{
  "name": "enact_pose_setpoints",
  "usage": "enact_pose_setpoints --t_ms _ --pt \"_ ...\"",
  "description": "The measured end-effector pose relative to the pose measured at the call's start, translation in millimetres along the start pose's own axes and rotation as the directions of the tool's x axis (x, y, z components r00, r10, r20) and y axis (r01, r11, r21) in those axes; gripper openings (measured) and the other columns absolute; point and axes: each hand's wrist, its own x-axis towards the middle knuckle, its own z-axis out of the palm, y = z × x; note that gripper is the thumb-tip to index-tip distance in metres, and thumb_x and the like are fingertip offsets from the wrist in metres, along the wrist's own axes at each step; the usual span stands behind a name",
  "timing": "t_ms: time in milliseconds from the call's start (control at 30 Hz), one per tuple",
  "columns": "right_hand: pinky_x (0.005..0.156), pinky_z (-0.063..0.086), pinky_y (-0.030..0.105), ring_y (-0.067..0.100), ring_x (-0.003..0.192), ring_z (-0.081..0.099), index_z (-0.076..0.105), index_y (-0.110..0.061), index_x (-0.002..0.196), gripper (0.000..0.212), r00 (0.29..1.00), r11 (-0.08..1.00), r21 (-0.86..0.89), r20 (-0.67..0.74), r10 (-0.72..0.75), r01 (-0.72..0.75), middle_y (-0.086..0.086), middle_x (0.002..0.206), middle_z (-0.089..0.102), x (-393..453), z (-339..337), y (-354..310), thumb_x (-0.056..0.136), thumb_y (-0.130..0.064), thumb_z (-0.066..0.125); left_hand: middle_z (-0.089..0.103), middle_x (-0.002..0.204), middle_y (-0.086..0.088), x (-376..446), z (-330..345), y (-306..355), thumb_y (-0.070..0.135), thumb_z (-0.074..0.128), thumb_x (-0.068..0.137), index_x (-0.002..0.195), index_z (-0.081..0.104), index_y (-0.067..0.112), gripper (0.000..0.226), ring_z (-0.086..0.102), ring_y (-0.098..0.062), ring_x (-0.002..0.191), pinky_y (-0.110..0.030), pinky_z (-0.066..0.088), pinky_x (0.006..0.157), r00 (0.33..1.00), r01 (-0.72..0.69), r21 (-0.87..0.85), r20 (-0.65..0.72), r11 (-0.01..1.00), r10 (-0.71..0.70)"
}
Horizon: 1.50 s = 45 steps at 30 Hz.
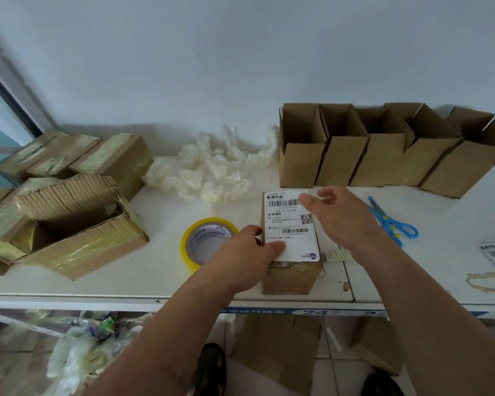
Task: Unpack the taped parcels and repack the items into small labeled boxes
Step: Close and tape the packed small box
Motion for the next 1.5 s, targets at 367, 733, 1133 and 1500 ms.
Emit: enact_pose_setpoints --t_ms 367,733,1133,1500 --pt "0.082 0.052 0.041 0.016 0.092 0.062 0.055 -0.023 0.125 0.082 0.98 0.901 -0.398 0.159 -0.119 0.173 -0.002 0.105 0.065 35.1 32.6 -26.2 0.078 -0.087 0.032 0.061 0.104 0.012 0.9 -0.5 -2.3 0.04 0.058 0.097 0.135 0.049 0.023 0.043 0.062 -0.009 0.092 -0.041 0.057 0.089 1.0 -0.005 -0.038 0.026 0.999 0.006" --pt "0.077 0.056 0.042 0.015 0.075 0.067 0.065 -0.019 0.102 0.078 0.986 0.965 -0.241 0.152 -0.064 0.1 -0.004 0.082 0.069 44.7 37.0 -15.7 0.068 -0.088 0.048 0.059 0.109 0.009 5.8 0.8 -4.1 0.038 0.06 0.096 0.135 0.048 0.023 0.043 0.063 -0.017 0.1 -0.043 0.057 0.087 0.999 0.006 -0.039 0.054 0.999 -0.004" --pt "0.079 0.055 0.042 0.015 0.075 0.067 0.064 -0.021 0.101 0.076 0.989 0.97 -0.229 0.138 -0.047 0.078 -0.006 0.081 0.069 44.5 37.7 -17.6 0.067 -0.088 0.05 0.062 0.119 0.005 3.7 15.3 -4.5 0.059 0.054 0.092 0.132 0.048 0.024 0.054 0.062 -0.017 0.096 -0.036 0.057 0.083 0.999 0.033 -0.002 0.027 0.999 -0.033" --pt "0.077 0.046 0.036 0.007 0.066 0.048 0.062 -0.01 0.116 0.085 0.989 0.94 -0.315 0.102 -0.105 0.132 -0.011 0.07 0.047 41.3 35.2 -18.4 0.077 -0.083 0.045 0.067 0.097 0.007 8.3 20.8 -6.3 0.06 0.065 0.084 0.115 0.058 0.025 0.047 0.064 -0.011 0.081 -0.031 0.058 0.076 0.997 0.064 -0.117 0.057 0.991 -0.057"
